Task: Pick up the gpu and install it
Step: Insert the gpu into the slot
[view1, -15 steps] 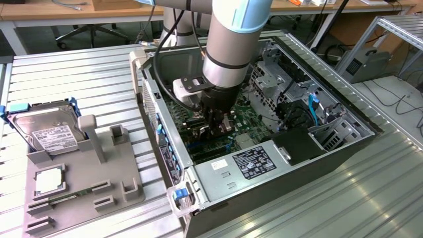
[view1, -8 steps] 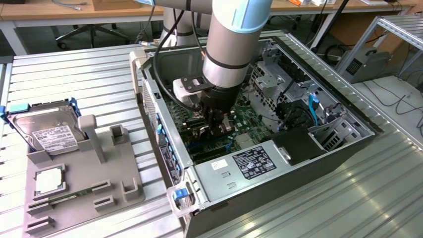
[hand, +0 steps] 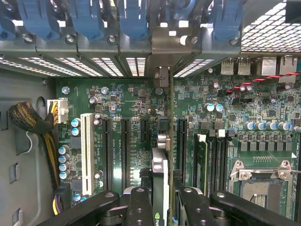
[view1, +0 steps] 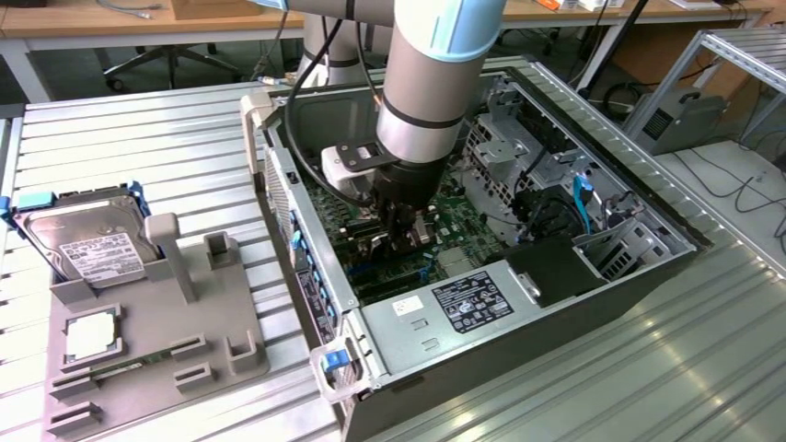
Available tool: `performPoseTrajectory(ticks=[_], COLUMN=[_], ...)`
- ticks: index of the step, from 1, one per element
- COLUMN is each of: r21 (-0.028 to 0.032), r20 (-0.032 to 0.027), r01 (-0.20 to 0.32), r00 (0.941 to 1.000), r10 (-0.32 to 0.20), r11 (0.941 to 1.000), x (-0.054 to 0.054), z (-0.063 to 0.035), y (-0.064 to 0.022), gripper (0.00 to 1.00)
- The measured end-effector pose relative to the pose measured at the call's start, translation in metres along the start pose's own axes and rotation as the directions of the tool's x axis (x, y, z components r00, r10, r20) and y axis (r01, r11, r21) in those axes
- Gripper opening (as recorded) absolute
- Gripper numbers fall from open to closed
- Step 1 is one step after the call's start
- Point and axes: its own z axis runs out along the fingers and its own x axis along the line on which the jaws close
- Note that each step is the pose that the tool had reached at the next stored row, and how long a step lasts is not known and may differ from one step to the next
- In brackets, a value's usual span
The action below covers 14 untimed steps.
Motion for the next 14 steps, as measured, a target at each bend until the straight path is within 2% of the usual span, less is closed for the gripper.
performPoseTrajectory(ticks=[4,7,9,10,14], r21=[0.0005,0.0001,0.0001,0.0,-0.0001], r20=[0.001,0.0001,0.0001,0.0,-0.0004], r01=[0.0,0.0,0.0,0.0,0.0], r00=[1.0,1.0,1.0,1.0,1.0], r10=[0.0,0.0,0.0,0.0,0.0], r11=[1.0,1.0,1.0,1.0,1.0], x=[-0.0001,0.0,0.0,0.0,0.0], z=[0.0005,0.0001,0.0001,0.0,-0.0012], y=[0.0001,0.0,0.0,0.0,0.0], gripper=[0.28,0.46,0.46,0.53,0.53])
